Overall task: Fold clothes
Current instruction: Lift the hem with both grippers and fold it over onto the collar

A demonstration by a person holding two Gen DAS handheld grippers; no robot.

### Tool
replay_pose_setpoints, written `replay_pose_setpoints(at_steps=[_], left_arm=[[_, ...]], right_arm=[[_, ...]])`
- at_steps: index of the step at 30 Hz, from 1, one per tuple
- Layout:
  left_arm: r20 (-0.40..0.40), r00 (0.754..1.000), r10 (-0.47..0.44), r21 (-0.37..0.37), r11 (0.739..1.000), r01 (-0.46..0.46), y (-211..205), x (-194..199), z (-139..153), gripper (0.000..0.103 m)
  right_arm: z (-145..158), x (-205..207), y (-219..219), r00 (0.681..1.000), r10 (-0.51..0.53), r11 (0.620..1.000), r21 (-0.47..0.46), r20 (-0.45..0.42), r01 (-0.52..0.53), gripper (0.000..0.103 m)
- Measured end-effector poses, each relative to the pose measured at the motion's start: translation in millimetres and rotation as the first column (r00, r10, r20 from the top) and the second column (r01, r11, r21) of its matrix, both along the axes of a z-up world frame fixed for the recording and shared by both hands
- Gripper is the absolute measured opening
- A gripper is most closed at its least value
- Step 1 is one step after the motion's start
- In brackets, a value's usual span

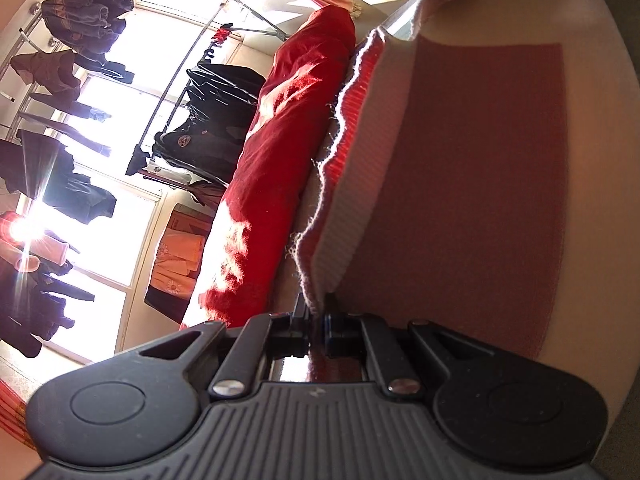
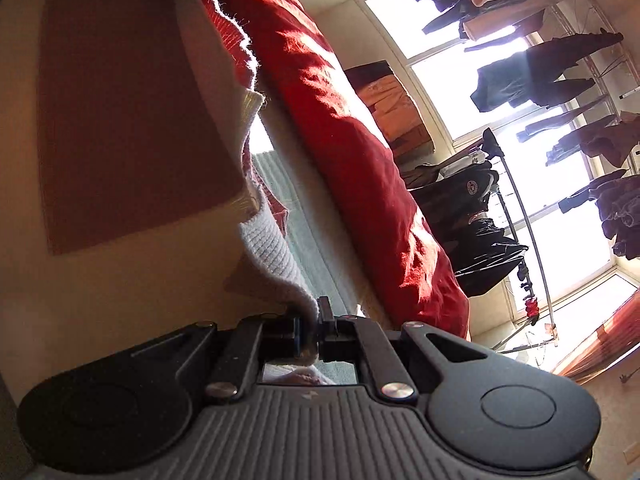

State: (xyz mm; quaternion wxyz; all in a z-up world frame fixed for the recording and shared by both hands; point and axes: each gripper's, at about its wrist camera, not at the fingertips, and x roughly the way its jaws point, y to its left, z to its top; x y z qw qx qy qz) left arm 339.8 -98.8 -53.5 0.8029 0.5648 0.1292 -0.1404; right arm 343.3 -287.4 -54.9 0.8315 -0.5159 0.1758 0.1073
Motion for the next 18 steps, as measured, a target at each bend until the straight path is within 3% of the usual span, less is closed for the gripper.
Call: replay_pose_setpoints(at_steps=[11,18], left_arm=[[-0.065,0.996,0.053,-0.017,0.998,-0.054,4,62,-26,0.005],[-0.128,0.988,0.082,-0.041,0.995,-0.088,8,86,-40,0.008]], right_arm=[[-20,79,3,0.998,-0.023,0.999,0.030,-0.064,0.025,0.008],[-41,105,5,0.992,-0.037,0.998,0.042,-0.122,0.042,0.009]])
